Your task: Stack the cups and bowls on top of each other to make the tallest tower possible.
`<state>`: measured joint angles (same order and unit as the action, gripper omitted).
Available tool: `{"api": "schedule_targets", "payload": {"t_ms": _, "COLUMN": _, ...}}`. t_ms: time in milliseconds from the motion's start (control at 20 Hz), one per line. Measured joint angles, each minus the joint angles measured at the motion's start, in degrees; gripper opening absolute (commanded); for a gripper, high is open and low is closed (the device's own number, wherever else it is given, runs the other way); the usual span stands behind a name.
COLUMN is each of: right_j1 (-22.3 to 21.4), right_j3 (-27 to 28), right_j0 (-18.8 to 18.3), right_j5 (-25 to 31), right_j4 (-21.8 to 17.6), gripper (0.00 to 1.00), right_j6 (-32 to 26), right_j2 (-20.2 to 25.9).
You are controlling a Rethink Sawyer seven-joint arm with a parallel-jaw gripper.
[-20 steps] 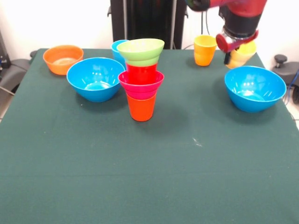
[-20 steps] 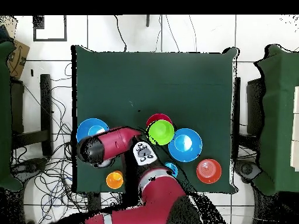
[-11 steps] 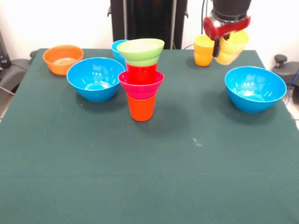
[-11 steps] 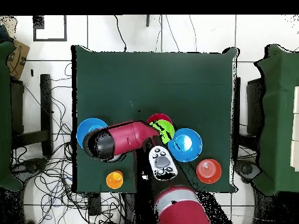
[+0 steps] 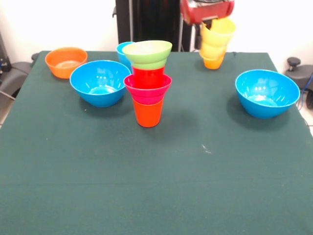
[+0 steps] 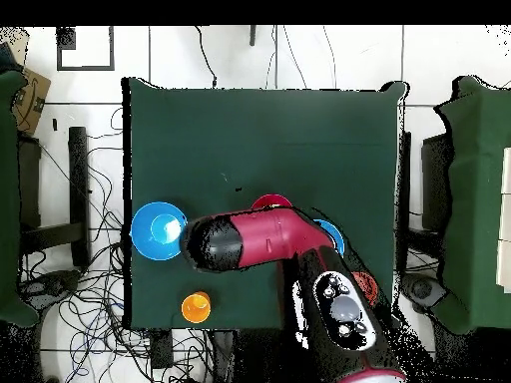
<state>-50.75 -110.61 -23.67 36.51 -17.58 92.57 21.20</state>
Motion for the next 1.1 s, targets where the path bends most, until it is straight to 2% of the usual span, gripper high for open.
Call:
{"api": "schedule_targets", "payload": {"t_ms": 250, "right_j1": -2.4, "right_j3": -0.2, "right_j0": -3.2, "right_j5": 0.0, "right_j4": 0.2, "gripper": 0.00, "right_j6": 0.0, "right_j2": 2.2}}
{"api": "schedule_targets", "payload": {"t_ms": 450, "right_j1": -3.6, "right_j3": -0.2, "right_j0": -4.3, "right_j5": 0.0, "right_j4": 0.9, "gripper": 0.00, "right_j6": 0.0, "right_j2": 3.6}}
{"api": "schedule_targets", "payload": {"t_ms": 1100, "right_j1": -6.3, "right_j3": -0.2, "right_j0": -4.9, "right_j5": 0.8, "right_j4": 1.5, "gripper": 0.00, "right_j6": 0.0, "right_j2": 6.3}}
